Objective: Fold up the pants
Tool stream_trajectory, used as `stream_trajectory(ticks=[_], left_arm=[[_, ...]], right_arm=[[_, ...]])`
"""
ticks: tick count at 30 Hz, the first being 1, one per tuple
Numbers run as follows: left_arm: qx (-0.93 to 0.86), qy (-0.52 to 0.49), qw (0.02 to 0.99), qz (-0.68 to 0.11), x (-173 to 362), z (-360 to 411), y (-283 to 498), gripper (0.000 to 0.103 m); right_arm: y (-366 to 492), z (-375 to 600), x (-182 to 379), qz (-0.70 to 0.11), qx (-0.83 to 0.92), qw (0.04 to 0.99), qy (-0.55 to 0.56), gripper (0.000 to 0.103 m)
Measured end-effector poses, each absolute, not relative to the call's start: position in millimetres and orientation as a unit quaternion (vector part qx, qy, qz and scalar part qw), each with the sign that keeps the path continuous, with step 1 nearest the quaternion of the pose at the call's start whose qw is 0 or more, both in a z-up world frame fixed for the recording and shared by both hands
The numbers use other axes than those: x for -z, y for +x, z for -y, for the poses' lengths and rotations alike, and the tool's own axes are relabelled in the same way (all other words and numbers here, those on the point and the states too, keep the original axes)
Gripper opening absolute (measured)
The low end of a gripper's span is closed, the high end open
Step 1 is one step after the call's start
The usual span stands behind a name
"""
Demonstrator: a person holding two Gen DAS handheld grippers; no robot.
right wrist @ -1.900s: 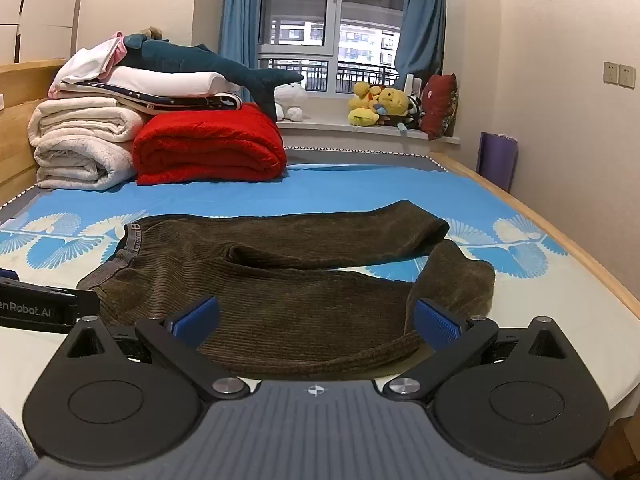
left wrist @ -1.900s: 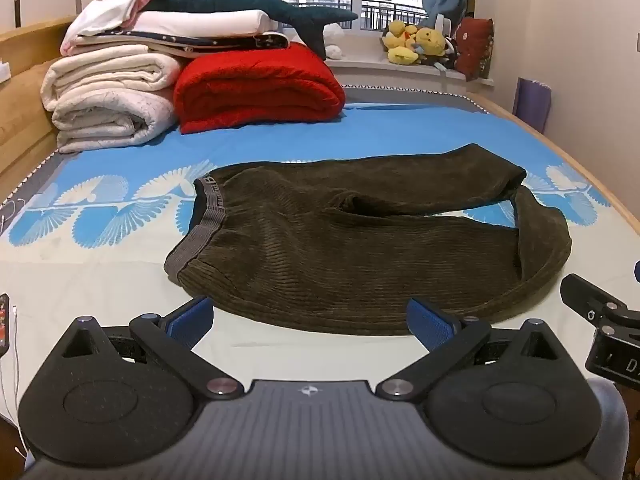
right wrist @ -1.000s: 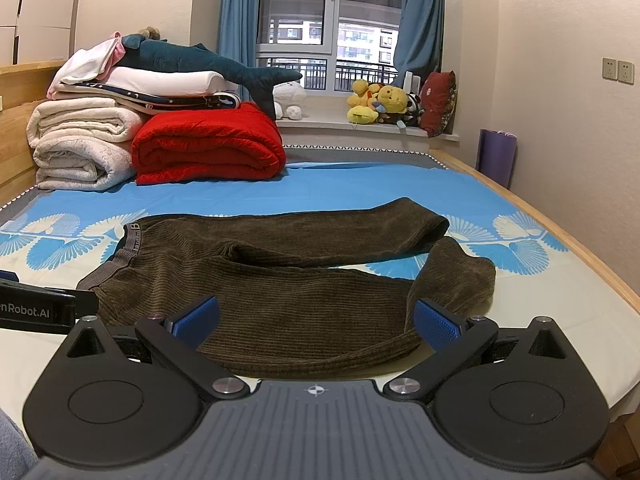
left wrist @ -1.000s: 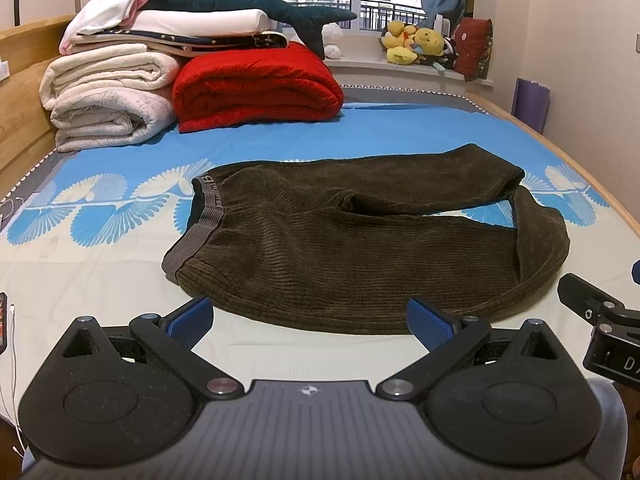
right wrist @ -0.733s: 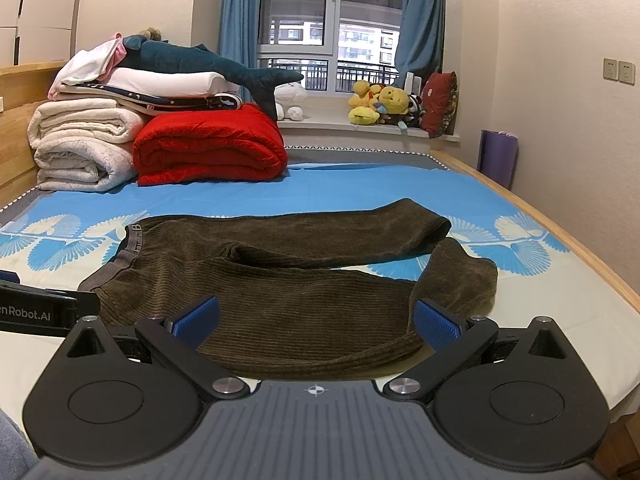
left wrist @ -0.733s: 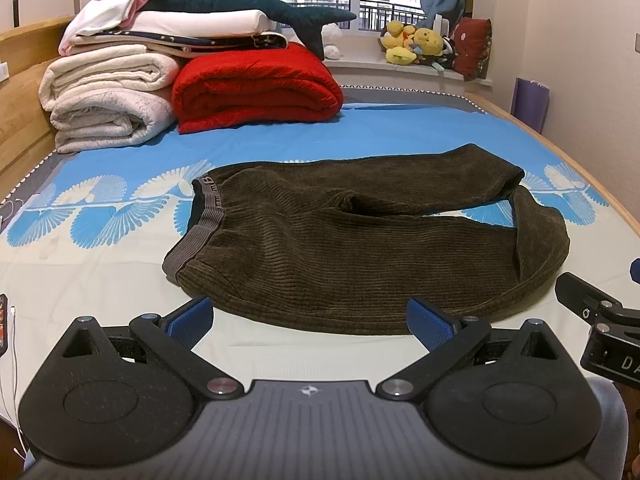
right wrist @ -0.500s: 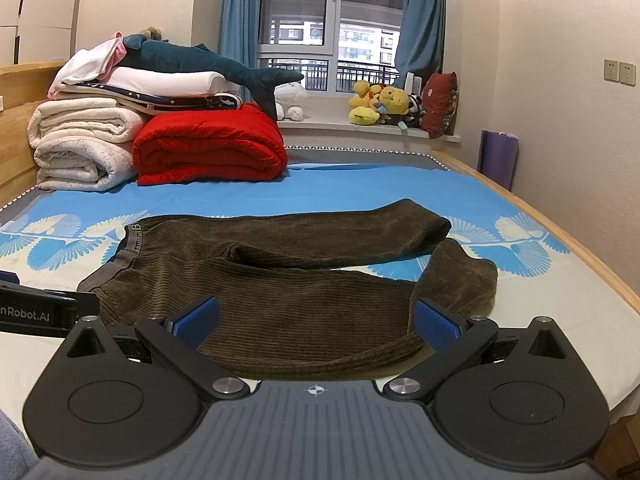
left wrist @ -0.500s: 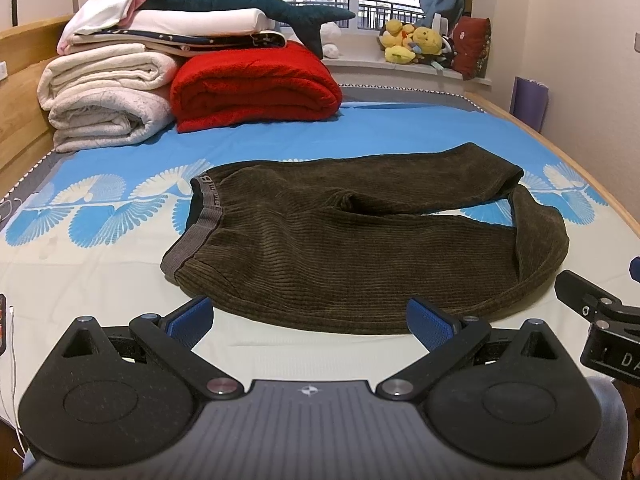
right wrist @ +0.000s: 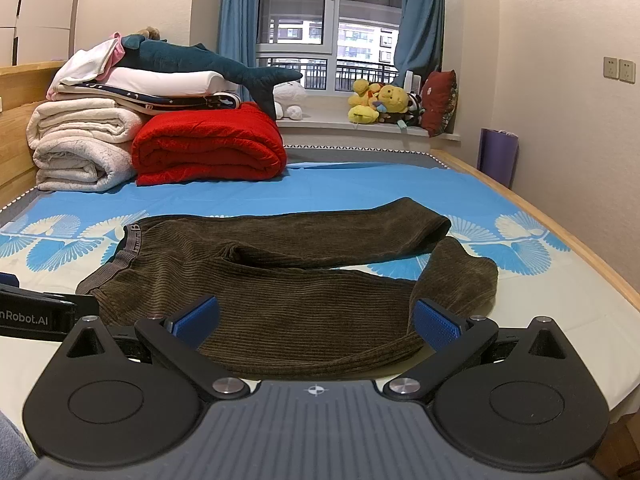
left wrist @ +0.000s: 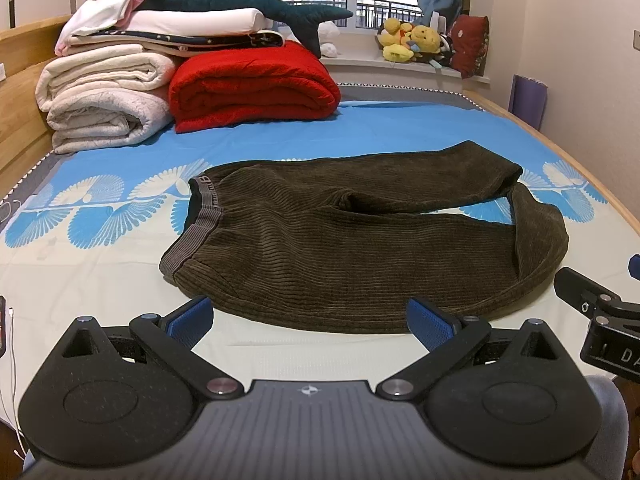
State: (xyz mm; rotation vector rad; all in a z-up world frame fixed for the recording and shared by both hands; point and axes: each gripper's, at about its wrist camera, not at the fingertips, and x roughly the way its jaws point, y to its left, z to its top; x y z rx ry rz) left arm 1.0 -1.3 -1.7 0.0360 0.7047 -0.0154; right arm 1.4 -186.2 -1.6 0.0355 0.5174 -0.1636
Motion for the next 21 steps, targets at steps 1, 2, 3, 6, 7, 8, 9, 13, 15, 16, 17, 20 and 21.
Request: stream_trajectory(ticks=[1, 2, 3, 6, 7, 8, 9, 13, 15, 16, 17, 20, 21], left_arm=[[0.008, 0.018, 0.938, -0.346, 2.1, 1.6, 1.1, 0.103], [0.008, 0.018, 0.938, -0.346, 2.4, 1.9, 1.3, 0.103], [0.008, 0.018, 0.938, -0.346, 2.7, 2.2, 1.4, 0.103], [0.008, 0.017, 0.938, -0.346, 2.8, 2.4, 1.3, 0.103], [0.008, 0.017, 0.938, -0.346, 3.0, 2.8, 1.3, 0.103], [0.007, 0.017, 0.938, -0.346, 3.0, 3.0, 1.4, 0.103], [0.008, 0.017, 0.938, -0.347, 3.5, 3.1, 1.6, 0.103], [0.008, 0.018, 0.937, -0.348, 5.5, 3.9, 2.5, 0.103], [0.008, 0.017, 0.937, -0.349, 5.8, 3.2, 2.8, 0.103], [0.008, 0.017, 0.937, -0.349, 5.7, 3.2, 3.1, 0.103], [0.008, 0.017, 0.937, -0.349, 6.2, 3.1, 3.4, 0.103], [0.008, 0.017, 0.937, -0.350, 6.6, 3.3, 3.4, 0.103], [0.008, 0.017, 0.937, -0.350, 6.8, 3.4, 3.2, 0.103]], right_arm=[[1.9, 185.5, 1.7, -0.255, 0.081, 0.963, 0.018, 0.102], [1.5, 186.2, 1.5, -0.255, 0.081, 0.963, 0.017, 0.102], [1.9, 185.9, 1.6, -0.255, 0.081, 0.963, 0.017, 0.102], [2.7, 187.2, 1.7, -0.256, 0.081, 0.963, 0.018, 0.102], [3.5, 186.6, 2.0, -0.256, 0.081, 0.963, 0.018, 0.102], [3.4, 187.3, 2.1, -0.256, 0.081, 0.963, 0.018, 0.102], [3.9, 187.0, 2.3, -0.256, 0.081, 0.963, 0.018, 0.102], [4.1, 188.0, 2.6, -0.257, 0.080, 0.963, 0.019, 0.102], [5.4, 188.5, 3.3, -0.258, 0.080, 0.963, 0.019, 0.102], [6.3, 188.6, 3.7, -0.259, 0.080, 0.962, 0.019, 0.102], [5.1, 188.6, 4.1, -0.259, 0.081, 0.962, 0.020, 0.102], [4.5, 188.7, 5.2, -0.259, 0.082, 0.962, 0.020, 0.102], [4.3, 188.7, 5.2, -0.259, 0.081, 0.962, 0.020, 0.102]])
